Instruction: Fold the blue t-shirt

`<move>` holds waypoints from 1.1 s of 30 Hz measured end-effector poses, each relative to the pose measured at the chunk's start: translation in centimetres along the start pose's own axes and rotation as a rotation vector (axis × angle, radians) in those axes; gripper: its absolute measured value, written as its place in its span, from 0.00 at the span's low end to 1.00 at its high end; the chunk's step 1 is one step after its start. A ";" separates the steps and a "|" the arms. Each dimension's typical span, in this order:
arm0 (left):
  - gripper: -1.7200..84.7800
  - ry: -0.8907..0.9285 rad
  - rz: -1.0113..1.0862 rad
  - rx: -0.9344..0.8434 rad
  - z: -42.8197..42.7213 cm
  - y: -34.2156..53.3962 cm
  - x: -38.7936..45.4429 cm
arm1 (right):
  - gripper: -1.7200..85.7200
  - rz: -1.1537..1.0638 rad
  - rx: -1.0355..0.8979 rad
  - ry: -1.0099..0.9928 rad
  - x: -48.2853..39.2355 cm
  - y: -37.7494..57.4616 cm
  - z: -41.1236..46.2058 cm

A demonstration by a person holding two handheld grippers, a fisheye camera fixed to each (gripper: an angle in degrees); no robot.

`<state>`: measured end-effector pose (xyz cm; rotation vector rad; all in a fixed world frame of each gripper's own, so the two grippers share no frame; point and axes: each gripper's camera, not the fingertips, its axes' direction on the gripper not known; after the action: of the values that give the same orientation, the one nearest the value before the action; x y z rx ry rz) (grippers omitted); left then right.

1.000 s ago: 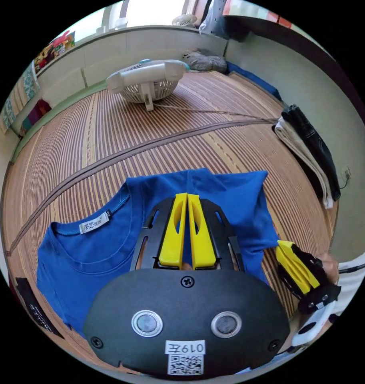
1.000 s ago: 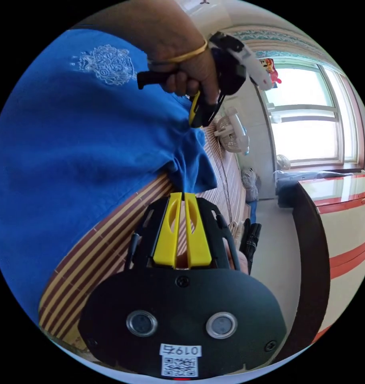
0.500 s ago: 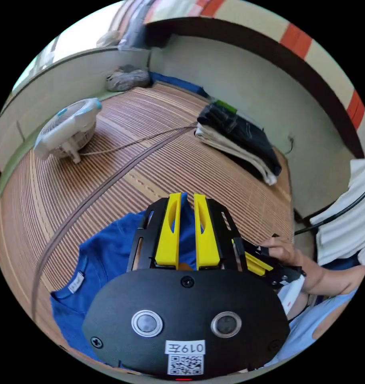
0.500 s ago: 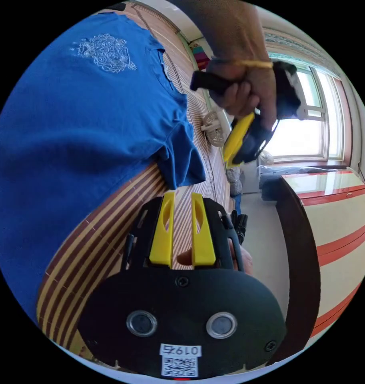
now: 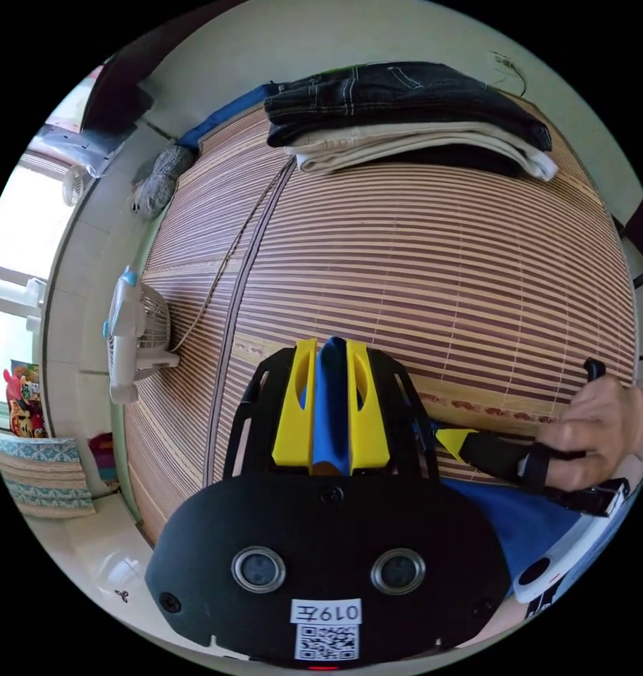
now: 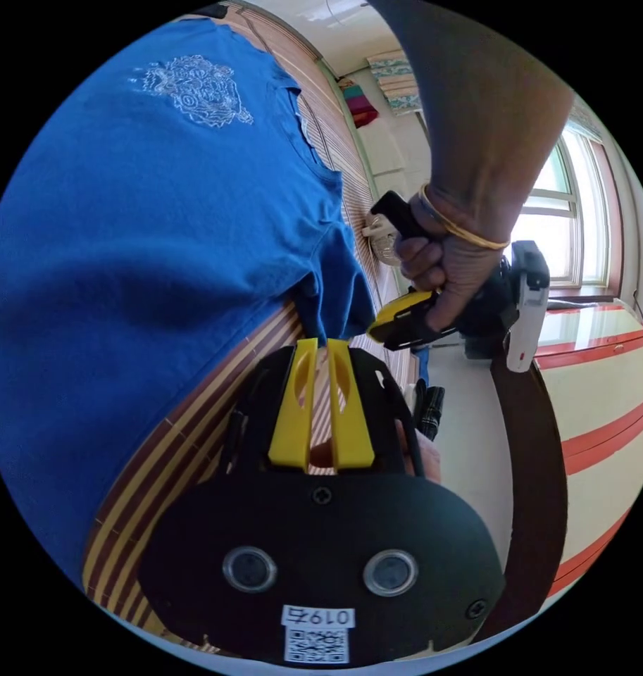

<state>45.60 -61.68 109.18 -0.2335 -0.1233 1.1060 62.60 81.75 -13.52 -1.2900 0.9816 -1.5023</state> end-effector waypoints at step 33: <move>0.03 0.395 -0.392 0.226 9.5 2.9 -11.4 | 0.05 1.302 0.339 -1.365 32.1 41.2 29.5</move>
<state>35.93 -69.49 117.88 -0.2096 0.2978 0.6603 95.57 38.92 -39.58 -0.7612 0.3485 0.3038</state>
